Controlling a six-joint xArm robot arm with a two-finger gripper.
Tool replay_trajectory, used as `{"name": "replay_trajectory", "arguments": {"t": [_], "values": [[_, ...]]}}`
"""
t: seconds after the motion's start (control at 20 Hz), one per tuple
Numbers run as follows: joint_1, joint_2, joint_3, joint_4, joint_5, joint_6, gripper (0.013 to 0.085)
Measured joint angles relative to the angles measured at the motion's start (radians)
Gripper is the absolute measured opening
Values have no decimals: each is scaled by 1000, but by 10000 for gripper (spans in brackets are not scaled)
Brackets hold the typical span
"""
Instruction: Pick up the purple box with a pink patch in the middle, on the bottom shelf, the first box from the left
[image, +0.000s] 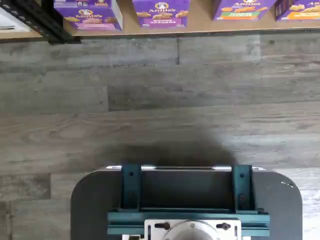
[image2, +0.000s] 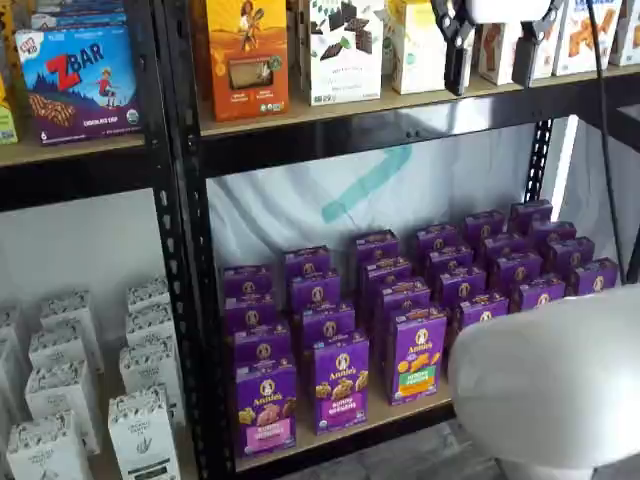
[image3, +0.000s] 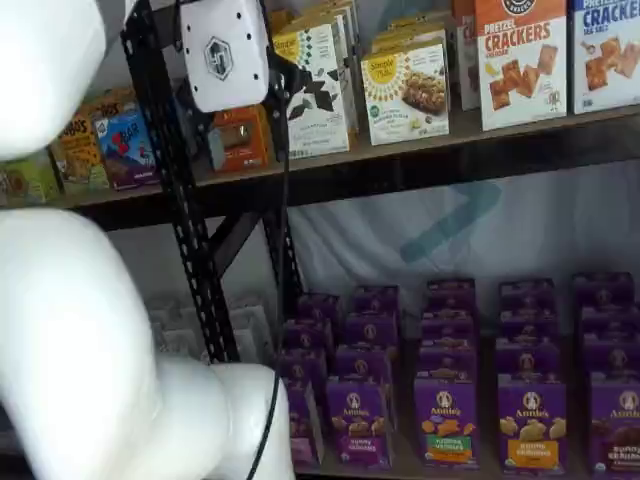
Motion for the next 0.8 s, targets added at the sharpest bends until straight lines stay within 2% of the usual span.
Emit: {"name": "replay_trajectory", "arguments": {"t": [0.1, 0.3, 0.45, 0.8], "values": [[-29, 15, -13, 32, 26, -13, 850], [-31, 17, -12, 43, 28, -12, 850], [4, 14, 5, 23, 12, 12, 850], [75, 0, 106, 17, -69, 78, 850]]}}
